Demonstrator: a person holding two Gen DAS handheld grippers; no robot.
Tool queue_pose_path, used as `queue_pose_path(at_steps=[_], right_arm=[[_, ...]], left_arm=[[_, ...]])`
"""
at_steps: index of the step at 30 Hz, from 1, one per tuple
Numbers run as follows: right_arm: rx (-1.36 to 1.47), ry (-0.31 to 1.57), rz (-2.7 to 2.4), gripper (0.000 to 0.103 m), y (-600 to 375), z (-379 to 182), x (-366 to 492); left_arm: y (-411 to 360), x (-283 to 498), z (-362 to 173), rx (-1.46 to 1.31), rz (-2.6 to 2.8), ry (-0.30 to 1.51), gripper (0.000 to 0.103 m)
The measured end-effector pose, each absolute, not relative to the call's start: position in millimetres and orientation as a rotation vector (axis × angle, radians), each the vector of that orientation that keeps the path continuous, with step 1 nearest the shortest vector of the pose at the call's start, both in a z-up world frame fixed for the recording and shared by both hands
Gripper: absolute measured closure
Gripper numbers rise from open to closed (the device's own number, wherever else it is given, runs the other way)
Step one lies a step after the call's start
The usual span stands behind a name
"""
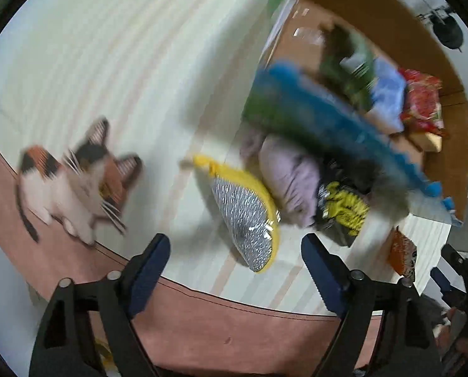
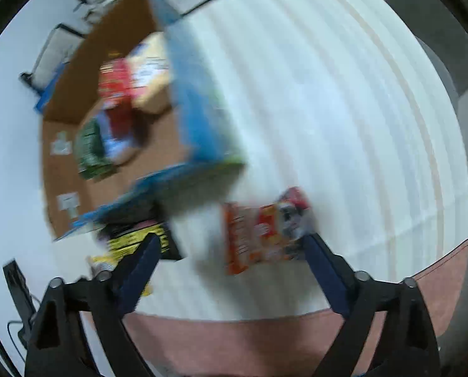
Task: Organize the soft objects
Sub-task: 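Grasp the yellow-silver sponge with the left gripper while the right grasps the orange panda bag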
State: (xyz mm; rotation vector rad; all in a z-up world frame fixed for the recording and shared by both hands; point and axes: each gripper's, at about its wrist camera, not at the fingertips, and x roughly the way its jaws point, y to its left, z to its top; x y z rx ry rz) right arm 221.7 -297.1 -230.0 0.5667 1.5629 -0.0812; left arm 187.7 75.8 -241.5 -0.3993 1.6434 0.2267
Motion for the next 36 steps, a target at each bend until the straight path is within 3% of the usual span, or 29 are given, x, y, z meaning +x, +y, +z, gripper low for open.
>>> queue_pose_path(at_steps=[1,3,7,12,13,14,15,17,20,25,28,29,36], right_arm=[[0.551,1.560,-0.103,0.012,-302,-239,222],[0.584,1.583,-0.141,0.036,-310,-262,220],[0.692,1.638,-0.169,0.040,-317,-291,200],[0.802,1.740,-0.030,0.039,-287,-296,161],[0.796,1.761,0.028,0.037,-278,-291,155],[0.763,1.765,0.055,0.028,-271,-286,153],[0.684,1.756,0.077,0.020,-265,-276,152],[0.477,1.710,0.125,0.015,-251,-256,156],[0.198,1.684,0.189,0.015,-230,-243,164],[0.047,1.739,0.272,0.015,-199,-257,180],[0.008,1.774,0.258,0.015,-185,-273,179],[0.018,1.792,0.243,0.015,-182,-283,186],[0.102,1.845,0.152,0.015,-176,-308,177]], left_arm=[[76,187,-248,-0.411,0.236,1.650,0.019],[76,185,-260,-0.433,0.244,1.661,0.019],[77,181,-272,-0.461,0.243,1.669,0.019],[87,175,-272,-0.475,0.249,1.662,0.019],[92,174,-272,-0.484,0.246,1.661,0.019],[94,173,-271,-0.493,0.238,1.655,0.019],[94,173,-271,-0.496,0.230,1.653,0.019],[99,172,-269,-0.502,0.209,1.656,0.019],[91,178,-278,-0.506,0.163,1.698,0.019],[77,187,-308,-0.430,0.149,1.753,0.019],[70,182,-314,-0.275,0.186,1.742,0.055],[67,179,-311,-0.213,0.178,1.735,0.063],[74,161,-313,-0.170,0.130,1.760,0.060]])
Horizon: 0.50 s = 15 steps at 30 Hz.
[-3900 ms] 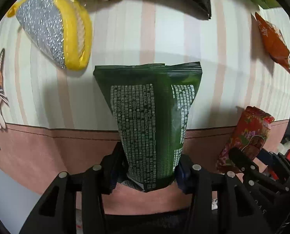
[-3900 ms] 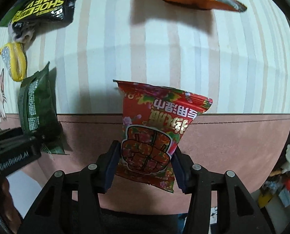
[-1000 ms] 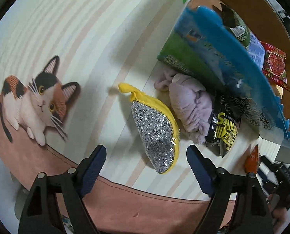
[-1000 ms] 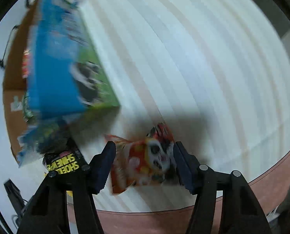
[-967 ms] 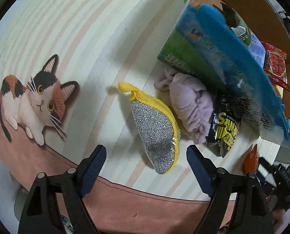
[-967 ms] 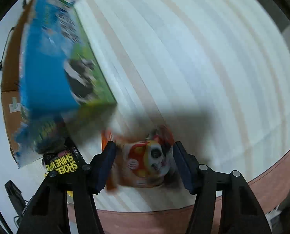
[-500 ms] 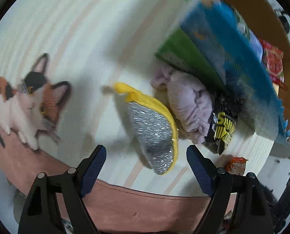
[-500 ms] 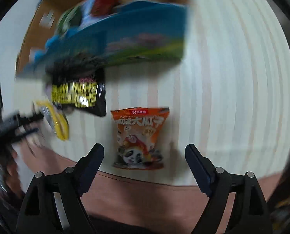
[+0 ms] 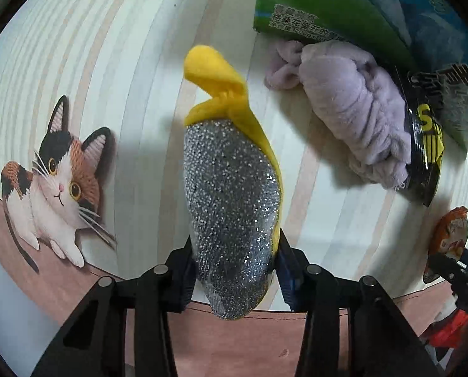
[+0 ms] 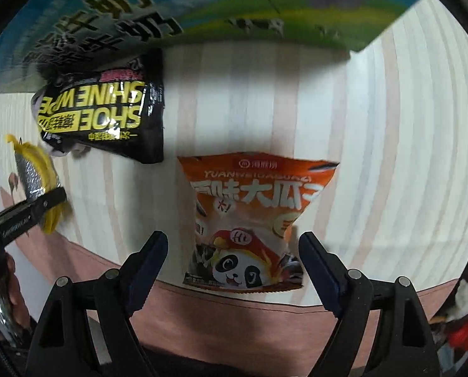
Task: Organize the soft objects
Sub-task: 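Grasp the yellow-silver sponge with the left gripper while the right grasps the orange panda bag, then carry the sponge and orange bag into the box and release them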
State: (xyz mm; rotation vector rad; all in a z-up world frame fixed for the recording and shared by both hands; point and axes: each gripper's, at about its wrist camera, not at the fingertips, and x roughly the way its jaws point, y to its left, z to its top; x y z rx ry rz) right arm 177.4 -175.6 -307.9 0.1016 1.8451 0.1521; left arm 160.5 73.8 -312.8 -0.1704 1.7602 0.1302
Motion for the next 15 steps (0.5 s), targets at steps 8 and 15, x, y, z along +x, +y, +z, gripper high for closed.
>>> queue_pose_path(at_steps=[8,15], right_arm=[[0.134,1.790,0.099,0.018,-174,-317,174],[0.066,1.754,0.075,0.045,-164,-313,155]], left_arm=[[91,181,-310,-0.248,0.165,1.729,0.046],[69,160,-295,-0.140,0.205,1.693,0.058]])
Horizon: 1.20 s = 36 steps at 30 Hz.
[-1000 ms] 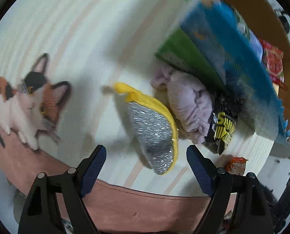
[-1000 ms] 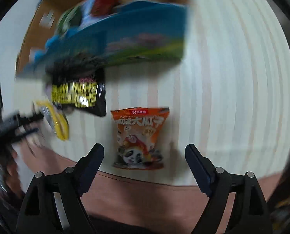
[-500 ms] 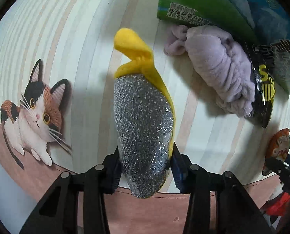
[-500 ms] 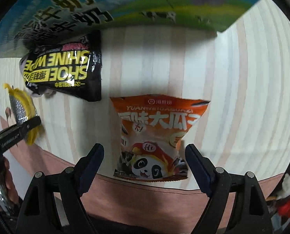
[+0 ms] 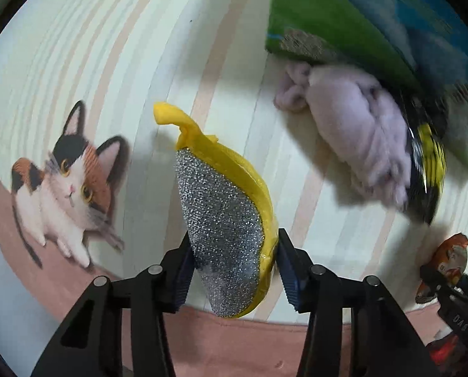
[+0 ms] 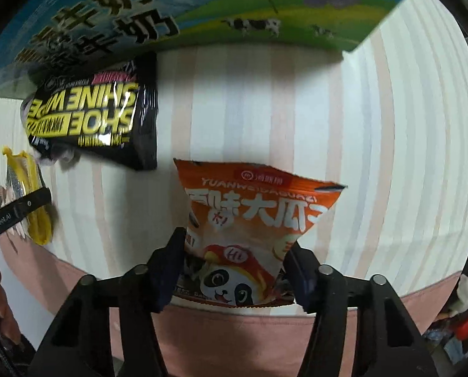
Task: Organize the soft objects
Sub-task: 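Carry the sponge and orange bag into the box and release them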
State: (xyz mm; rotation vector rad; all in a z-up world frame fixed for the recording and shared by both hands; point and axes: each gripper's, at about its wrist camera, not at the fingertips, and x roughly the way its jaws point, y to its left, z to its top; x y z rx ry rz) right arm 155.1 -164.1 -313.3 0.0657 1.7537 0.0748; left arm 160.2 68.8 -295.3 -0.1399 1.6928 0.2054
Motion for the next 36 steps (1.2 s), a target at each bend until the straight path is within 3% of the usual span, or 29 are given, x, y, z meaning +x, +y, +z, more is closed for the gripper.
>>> queue_pose_path(at_steps=[5,8,13,18,23,30,36], right_arm=[[0.135,1.728,0.149,0.046,-162,-281,135],[0.173,1.681,0.218,0.046,-161,-240,134],[0.192,1.546,0.311,0.047,-150,-151,155],[0.188,1.438,0.331,0.046,-139,-95,207],[0.166,1.428,0.263,0.046,-160,-89,275],[0.077,1.533,0.172,0.047,-160,-150,339],[0.043,1.595,0.141,0.047,-164,-184,348]], left_arm=[[43,135,-250,-0.168,0.128,1.653,0.058],[20,137,-194,-0.177,0.031,1.567,0.058],[-11,174,-111,-0.184,-0.096,1.432,0.058],[-24,233,-76,-0.162,-0.125,1.376,0.058],[-19,293,-101,-0.181,-0.128,1.438,0.058],[-34,341,-184,-0.231,-0.140,1.621,0.058],[-47,352,-223,-0.180,-0.150,1.703,0.055]])
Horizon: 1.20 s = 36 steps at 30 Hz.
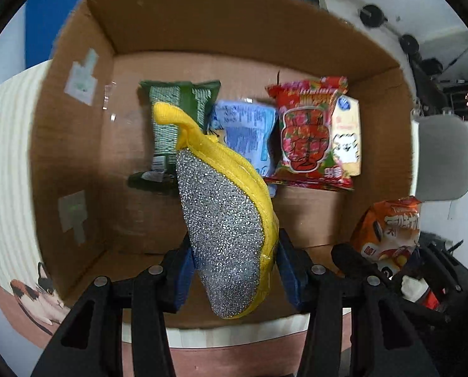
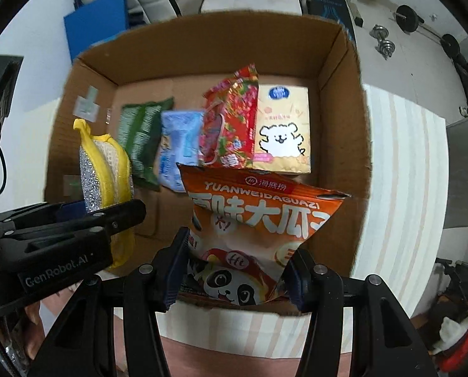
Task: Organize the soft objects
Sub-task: 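Carry the sponge and orange bag into the box and release them, then grasp the lilac cloth with the left gripper while the right grasps the black wipes pack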
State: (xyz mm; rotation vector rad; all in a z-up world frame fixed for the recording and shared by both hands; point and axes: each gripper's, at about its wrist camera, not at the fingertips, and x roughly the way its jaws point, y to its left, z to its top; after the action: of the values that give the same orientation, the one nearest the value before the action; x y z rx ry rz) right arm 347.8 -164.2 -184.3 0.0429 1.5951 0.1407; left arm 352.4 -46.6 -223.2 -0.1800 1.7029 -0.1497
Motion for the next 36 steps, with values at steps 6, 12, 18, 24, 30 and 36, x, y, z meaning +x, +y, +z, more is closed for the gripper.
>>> queue_pose_path(at_steps=[6,12,18,24,30,36], right_arm=[[0.005,1.664,0.124,0.008,-168,-210,349],[-0.026,1.669,0.129,0.002,-165,-211,346],[-0.019,1.647,0.117,0.000,-165,-201,342],[0.008,1.591,0.133,0.000,-162,-182,332],[0.112,1.434,0.259,0.000,-155,-140,286],[0.263,1.413,0.278,0.000,-151,-167,220]], left_arm=[[-49,356,-231,-0.111,-0.136,1.714,0.022],[-56,348,-220,-0.023,-0.156,1.677,0.015],[-51,342,-203,-0.029,-0.143,1.630,0.006],[-41,334,-170,-0.024,-0.128,1.547,0.003],[-3,267,-122,0.000,0.037,1.342,0.003],[58,195,-151,-0.177,0.174,1.395,0.003]])
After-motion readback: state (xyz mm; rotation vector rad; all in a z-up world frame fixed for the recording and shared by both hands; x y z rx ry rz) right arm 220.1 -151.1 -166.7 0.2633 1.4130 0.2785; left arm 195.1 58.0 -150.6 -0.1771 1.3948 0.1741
